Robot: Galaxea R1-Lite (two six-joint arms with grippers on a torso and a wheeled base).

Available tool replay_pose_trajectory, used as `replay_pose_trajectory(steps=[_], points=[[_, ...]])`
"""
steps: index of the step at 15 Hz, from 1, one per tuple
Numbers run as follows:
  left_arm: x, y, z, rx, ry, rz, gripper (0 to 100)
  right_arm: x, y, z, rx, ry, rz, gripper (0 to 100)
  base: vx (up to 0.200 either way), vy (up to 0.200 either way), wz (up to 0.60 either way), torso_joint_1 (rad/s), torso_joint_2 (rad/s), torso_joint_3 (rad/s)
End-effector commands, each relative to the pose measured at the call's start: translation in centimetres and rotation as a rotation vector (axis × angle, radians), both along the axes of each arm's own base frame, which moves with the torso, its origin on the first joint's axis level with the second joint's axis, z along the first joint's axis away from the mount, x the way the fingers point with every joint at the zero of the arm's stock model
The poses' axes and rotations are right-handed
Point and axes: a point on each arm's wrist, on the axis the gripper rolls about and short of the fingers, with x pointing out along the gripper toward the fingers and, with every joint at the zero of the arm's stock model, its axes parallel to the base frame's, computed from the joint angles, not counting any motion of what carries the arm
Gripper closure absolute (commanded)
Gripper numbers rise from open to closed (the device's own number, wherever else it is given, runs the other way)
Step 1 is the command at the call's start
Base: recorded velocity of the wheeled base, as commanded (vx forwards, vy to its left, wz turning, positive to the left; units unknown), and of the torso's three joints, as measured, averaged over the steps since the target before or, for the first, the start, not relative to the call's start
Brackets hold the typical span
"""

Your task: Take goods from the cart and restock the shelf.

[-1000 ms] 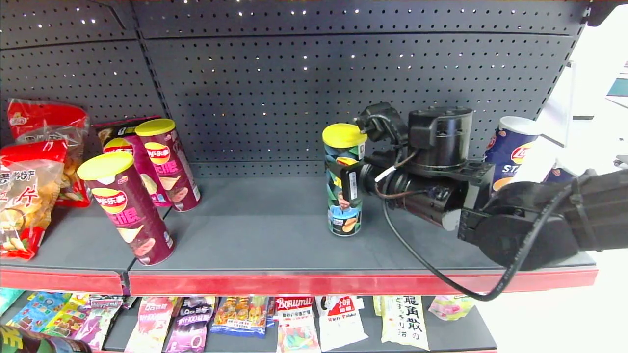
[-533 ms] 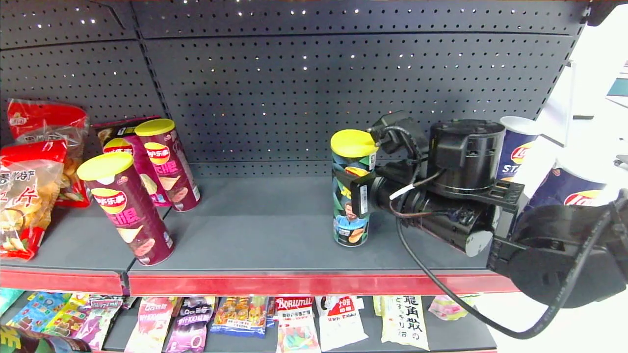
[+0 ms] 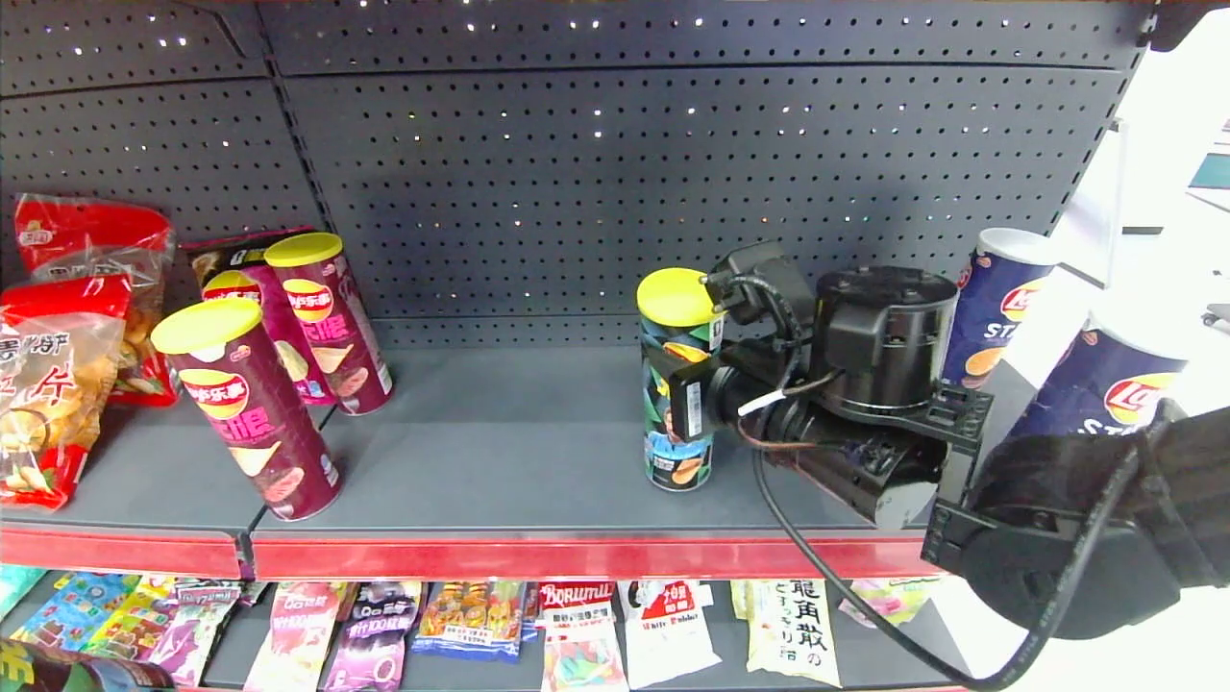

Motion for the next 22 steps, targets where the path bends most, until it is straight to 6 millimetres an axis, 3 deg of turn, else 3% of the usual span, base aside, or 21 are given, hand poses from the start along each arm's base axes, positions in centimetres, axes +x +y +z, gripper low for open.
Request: replay_pose_trajectory(steps=[1, 7, 22], points=[[0.0, 0.0, 0.0, 0.0, -0.001, -0.001, 100, -0.1, 0.2, -0.6, -0.014, 0.011, 0.003, 100, 0.0, 0.0, 0.0, 0.0, 0.0, 0.0], [0.0, 0.0, -0.1, 0.0, 0.001, -0.002, 100, -2.1, 0.1, -0.8, -0.029, 0.024, 0.019, 100, 0.0, 0.0, 0.0, 0.0, 0.0, 0.0], [0.0, 0.0, -0.2, 0.0, 0.007, -0.004, 100, -2.0, 0.4, -1.2, 0.02, 0.058, 0.017, 100, 0.0, 0.0, 0.0, 0.0, 0.0, 0.0]])
